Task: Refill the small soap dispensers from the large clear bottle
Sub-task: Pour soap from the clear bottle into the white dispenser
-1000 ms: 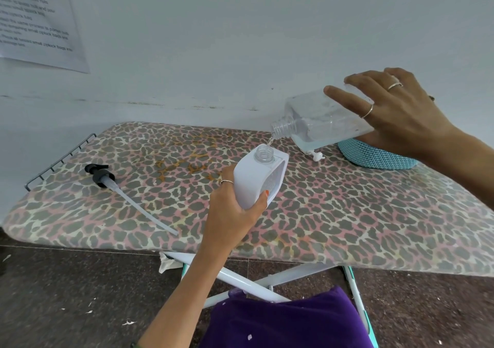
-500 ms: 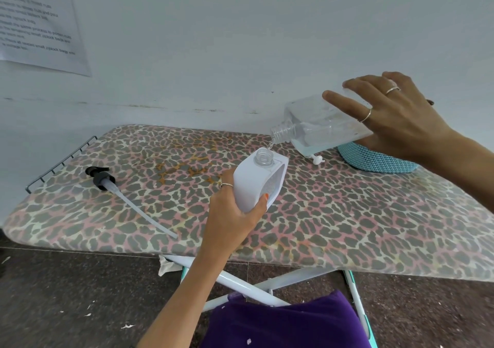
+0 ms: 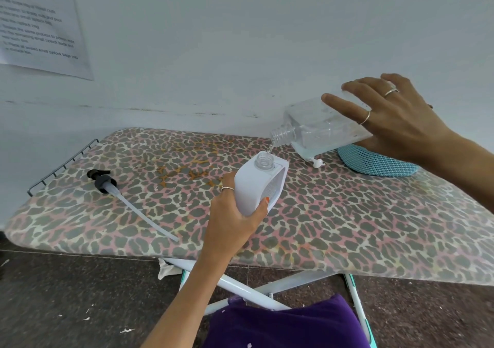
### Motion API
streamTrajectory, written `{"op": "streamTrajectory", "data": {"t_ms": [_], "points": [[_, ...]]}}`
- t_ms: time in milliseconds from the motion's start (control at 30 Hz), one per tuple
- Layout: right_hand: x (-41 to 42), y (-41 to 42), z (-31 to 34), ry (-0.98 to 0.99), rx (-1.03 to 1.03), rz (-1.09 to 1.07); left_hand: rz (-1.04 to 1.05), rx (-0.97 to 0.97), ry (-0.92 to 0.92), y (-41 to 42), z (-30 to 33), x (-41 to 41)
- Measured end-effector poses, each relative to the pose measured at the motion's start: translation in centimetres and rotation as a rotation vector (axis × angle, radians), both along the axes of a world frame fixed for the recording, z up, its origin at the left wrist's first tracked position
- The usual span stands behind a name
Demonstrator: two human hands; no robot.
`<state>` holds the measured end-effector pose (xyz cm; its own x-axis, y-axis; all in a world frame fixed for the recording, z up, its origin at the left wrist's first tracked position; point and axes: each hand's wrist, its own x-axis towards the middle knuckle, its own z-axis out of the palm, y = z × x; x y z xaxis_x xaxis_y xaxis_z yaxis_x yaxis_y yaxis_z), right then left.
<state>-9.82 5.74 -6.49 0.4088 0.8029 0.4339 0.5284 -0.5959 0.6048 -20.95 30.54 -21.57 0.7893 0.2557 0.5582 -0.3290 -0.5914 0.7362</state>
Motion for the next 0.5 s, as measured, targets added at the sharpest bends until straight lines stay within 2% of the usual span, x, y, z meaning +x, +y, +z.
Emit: {"op": "streamTrajectory", "data": {"t_ms": [500], "points": [[0.11, 0.11, 0.22, -0.01, -0.01, 0.008, 0.006, 0.014, -0.006, 0.02, -0.01, 0.08]]}}
